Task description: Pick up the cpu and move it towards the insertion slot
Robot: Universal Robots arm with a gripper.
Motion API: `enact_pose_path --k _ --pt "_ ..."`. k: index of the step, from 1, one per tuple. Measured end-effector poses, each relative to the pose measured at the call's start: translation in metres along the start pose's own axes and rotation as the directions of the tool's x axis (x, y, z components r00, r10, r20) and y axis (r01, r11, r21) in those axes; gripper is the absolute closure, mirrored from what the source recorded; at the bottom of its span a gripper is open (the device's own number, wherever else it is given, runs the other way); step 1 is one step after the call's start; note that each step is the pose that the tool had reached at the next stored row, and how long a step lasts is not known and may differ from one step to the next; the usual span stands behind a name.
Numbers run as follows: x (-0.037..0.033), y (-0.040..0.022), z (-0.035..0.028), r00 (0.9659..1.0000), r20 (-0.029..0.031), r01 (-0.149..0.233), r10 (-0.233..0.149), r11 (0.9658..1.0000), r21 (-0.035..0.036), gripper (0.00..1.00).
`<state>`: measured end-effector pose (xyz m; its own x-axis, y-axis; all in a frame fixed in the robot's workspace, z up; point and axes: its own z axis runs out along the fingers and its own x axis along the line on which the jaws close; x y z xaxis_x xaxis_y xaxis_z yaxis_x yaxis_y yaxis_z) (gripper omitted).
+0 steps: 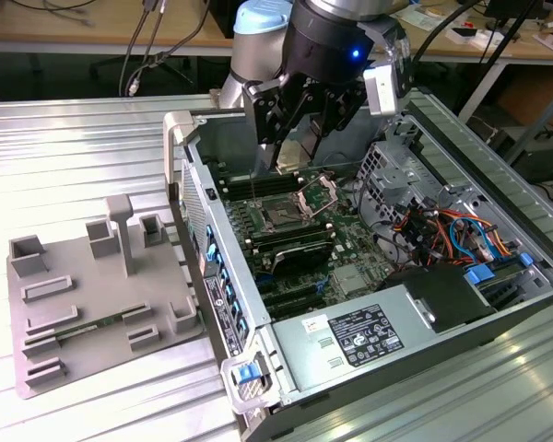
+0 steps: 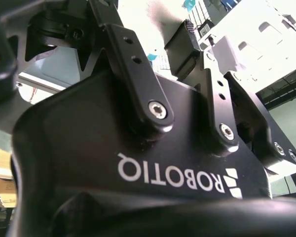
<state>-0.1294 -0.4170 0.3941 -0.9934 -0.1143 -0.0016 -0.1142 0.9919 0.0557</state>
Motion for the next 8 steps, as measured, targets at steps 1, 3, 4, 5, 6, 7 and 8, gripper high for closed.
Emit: enact_pose_path --k 1,3,4,5,6,7,8 --pt "-0.0006 -0.0001 0.0001 1.0000 -0.0001 0.000 0.000 1.0000 0.0001 0.45" --pt "-0.0034 -0.0003 0.0006 1.0000 -0.0001 0.000 0.000 1.0000 0.0000 0.45" --pt "-0.0078 -0.0007 0.0019 1.0000 0.0000 0.000 0.000 1.0000 0.0001 0.45" --pt "-0.0156 -0.0013 0.0049 1.0000 -0.0001 0.000 0.000 1.0000 0.0001 0.45" --pt "-0.0176 -0.0015 0.0056 1.0000 0.0000 0.000 0.000 1.0000 0.0000 0.45" --pt "-0.0181 -0.0015 0.0057 1.0000 -0.0001 0.000 0.000 1.0000 0.0001 0.45" --pt "-0.0188 -0.0016 0.0059 1.0000 -0.0001 0.000 0.000 1.0000 0.0001 0.45"
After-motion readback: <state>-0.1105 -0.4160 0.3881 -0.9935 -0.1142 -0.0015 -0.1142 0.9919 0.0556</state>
